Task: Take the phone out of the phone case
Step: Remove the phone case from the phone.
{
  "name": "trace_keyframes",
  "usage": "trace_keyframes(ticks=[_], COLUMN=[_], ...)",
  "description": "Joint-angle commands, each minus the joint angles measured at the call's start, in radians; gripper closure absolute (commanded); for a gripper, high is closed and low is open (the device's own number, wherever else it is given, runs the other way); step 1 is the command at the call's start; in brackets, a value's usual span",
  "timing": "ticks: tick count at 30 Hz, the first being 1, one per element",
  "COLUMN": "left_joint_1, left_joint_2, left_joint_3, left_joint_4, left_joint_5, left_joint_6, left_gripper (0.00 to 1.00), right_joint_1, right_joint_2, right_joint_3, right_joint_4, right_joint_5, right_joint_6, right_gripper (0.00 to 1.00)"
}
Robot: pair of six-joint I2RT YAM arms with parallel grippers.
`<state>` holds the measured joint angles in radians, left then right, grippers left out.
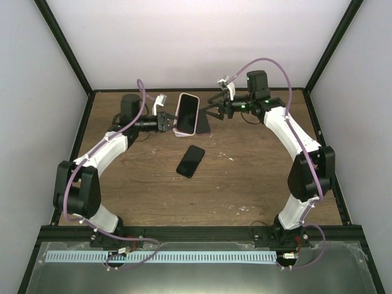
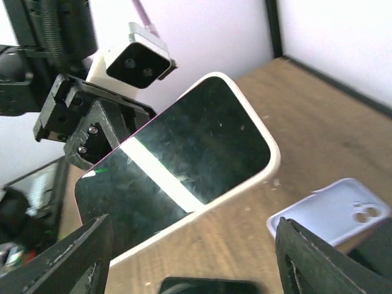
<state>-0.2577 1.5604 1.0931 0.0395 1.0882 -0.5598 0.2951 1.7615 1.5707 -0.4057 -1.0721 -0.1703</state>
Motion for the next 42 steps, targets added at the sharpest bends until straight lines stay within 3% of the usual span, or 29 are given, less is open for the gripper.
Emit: trace_keyframes(ticks=[1,6,12,22,32,42], left_joint_1=[0.025,0.026,0.028,0.031,0.034,0.033], left_joint_2=[0.007,0.038,0.066,0.083,0.090,0.095], left_joint_3=[0.025,0.120,0.150,0.164,0.165,0.164], left_joint_4=[0.091,-0.166,-0.226,-0.224,-0.206,-0.197], left_joint_5=[-0.117,-0.357,-0.467,-0.478,-0.464,-0.457], left_joint_6=[-0.200,-0.234,-0.353,-0.410,-0.414,-0.415], left_gripper=[1.00,1.00,1.00,1.00,1.00,1.00], right_joint_1=[0.024,0.132,0.255,0.398,0.415,0.418], right_joint_2=[-0.092,-0.119,-0.081,0.022,0.096,0.115], right_joint_3=[-0.033,-0.063,-0.056,-0.028,0.011,-0.016], right_joint_4=[0.199,0.198,0.214,0.236,0.250,0.367], right_joint_5=[0.273,0.524,0.733,0.860,0.930,1.146], right_joint_6=[0.063,-0.012,-0.090,-0.165,-0.177,-0.196], right_gripper=[0.30,0.31,0.35,0.39,0.41,0.56])
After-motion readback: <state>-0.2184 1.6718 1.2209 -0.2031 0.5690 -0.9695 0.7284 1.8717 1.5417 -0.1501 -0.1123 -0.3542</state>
